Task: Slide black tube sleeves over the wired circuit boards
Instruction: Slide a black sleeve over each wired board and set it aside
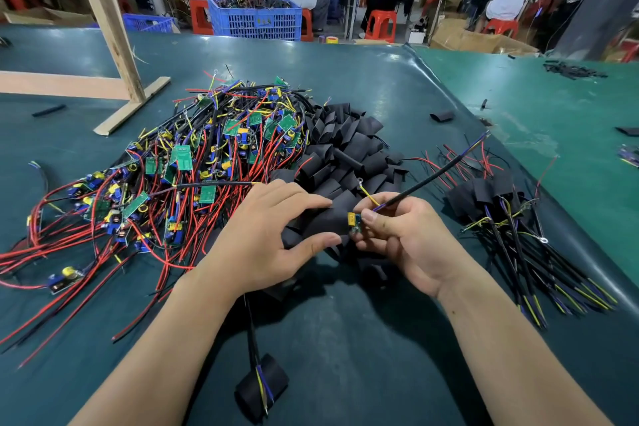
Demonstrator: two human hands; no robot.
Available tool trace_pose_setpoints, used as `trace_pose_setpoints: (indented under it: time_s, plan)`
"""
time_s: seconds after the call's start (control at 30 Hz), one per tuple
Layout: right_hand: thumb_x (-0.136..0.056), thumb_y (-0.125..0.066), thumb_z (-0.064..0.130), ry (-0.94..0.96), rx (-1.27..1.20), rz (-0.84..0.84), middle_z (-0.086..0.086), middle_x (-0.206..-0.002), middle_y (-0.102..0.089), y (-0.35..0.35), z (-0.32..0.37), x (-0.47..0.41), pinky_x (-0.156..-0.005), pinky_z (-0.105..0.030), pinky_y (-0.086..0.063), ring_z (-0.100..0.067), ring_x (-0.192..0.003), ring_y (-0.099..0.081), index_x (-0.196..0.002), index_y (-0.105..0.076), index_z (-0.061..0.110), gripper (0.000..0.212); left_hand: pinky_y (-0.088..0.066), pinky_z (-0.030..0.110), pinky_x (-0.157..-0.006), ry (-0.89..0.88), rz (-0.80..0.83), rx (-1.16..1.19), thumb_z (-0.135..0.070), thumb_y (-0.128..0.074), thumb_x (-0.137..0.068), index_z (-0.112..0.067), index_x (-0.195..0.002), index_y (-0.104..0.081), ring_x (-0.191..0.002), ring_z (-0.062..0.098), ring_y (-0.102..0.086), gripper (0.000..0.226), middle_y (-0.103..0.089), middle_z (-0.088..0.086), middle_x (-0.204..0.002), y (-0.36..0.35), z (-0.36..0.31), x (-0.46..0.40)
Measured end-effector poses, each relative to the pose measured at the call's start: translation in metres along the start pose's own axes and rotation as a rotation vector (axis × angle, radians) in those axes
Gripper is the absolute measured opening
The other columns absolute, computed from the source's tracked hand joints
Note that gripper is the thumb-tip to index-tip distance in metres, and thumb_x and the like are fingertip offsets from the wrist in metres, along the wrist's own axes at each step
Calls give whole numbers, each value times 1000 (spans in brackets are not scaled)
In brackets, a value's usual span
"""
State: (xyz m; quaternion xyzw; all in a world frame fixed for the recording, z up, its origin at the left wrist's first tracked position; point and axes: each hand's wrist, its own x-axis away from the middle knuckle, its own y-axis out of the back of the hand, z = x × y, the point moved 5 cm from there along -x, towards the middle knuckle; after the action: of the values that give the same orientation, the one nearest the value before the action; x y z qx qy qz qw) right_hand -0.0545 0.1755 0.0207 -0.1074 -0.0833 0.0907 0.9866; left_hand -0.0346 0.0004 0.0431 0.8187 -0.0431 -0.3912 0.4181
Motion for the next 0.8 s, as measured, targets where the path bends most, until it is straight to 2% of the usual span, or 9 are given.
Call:
trace_pose_setpoints:
  time_s: [0.2,0.33,0.5,0.57,0.63,0.8]
  plan:
    - [-92,-56,-4,20,-100,-8,-7,-71,-69,-4,1,0,-55,-24,-55,-16,-58,-65,-85,-65,3,13,-49,47,-82,-18,-52,8,-40,-66,-86,-3,-114,-70,-90,27,-61,47,-68,5,-101,0,2,1]
    - [-92,-58,-4,53,-66,-70,-5,-68,-68,-4,1,1,-56,-24,-56,-15,-58,-64,-85,-66,4,13,-50,42,-84,-55,-81,6,-32,-69,-87,1,-116,-69,-90,28,-60,44,-67,8,-101,-2,0,0]
    - [-90,-60,-2,-27,-170,-86,-8,-69,-70,-3,-2,1,-54,-23,-56,-15,-55,-66,-87,-66,2,8,-48,35,-85,-81,-92,14,-31,-68,-88,2,-118,-68,-89,28,-59,45,-67,9,-102,-2,0,-1]
    - [-84,-66,3,-2,-185,-55,-11,-75,-70,-4,-1,1,-56,-24,-56,-16,-59,-66,-87,-67,2,3,-48,34,-85,-85,-99,6,-30,-71,-87,2,-119,-67,-89,29,-60,46,-67,10,-102,-2,1,-1]
    - [-73,-71,9,37,-175,-16,-11,-79,-70,-6,1,1,-59,-25,-57,-17,-63,-66,-85,-69,4,13,-48,32,-84,-82,-111,-1,-27,-71,-86,2,-119,-67,-89,29,-61,45,-67,11,-102,-1,1,-1]
    - [-64,-71,8,-17,-114,-20,-6,-66,-67,0,-2,0,-55,-23,-55,-16,-57,-66,-77,-68,6,13,-49,32,-82,-143,-123,18,-20,-73,-86,5,-118,-67,-87,28,-60,41,-67,13,-101,-4,-5,-2]
